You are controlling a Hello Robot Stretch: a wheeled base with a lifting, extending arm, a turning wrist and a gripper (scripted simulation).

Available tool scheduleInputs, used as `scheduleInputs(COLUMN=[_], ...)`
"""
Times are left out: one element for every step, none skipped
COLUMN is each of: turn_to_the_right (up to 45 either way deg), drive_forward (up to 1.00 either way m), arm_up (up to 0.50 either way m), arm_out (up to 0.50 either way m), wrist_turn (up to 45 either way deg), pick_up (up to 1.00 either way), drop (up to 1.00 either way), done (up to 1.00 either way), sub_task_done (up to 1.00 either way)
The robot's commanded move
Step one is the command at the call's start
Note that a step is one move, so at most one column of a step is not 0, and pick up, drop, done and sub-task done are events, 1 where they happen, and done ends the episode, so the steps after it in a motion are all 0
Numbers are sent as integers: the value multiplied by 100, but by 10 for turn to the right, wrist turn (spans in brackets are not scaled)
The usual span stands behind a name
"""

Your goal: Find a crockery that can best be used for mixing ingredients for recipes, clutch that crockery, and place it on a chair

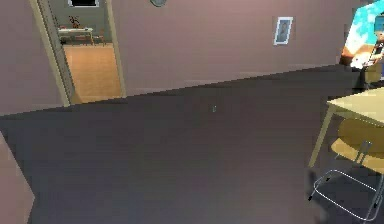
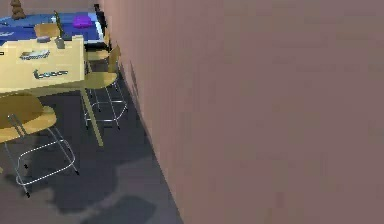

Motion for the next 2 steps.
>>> scheduleInputs(turn_to_the_right=[0, -300], drive_forward=[35, 0], arm_up=[0, 0], arm_out=[0, 0], wrist_turn=[0, 0], pick_up=[0, 0], drop=[0, 0], done=[0, 0], sub_task_done=[0, 0])
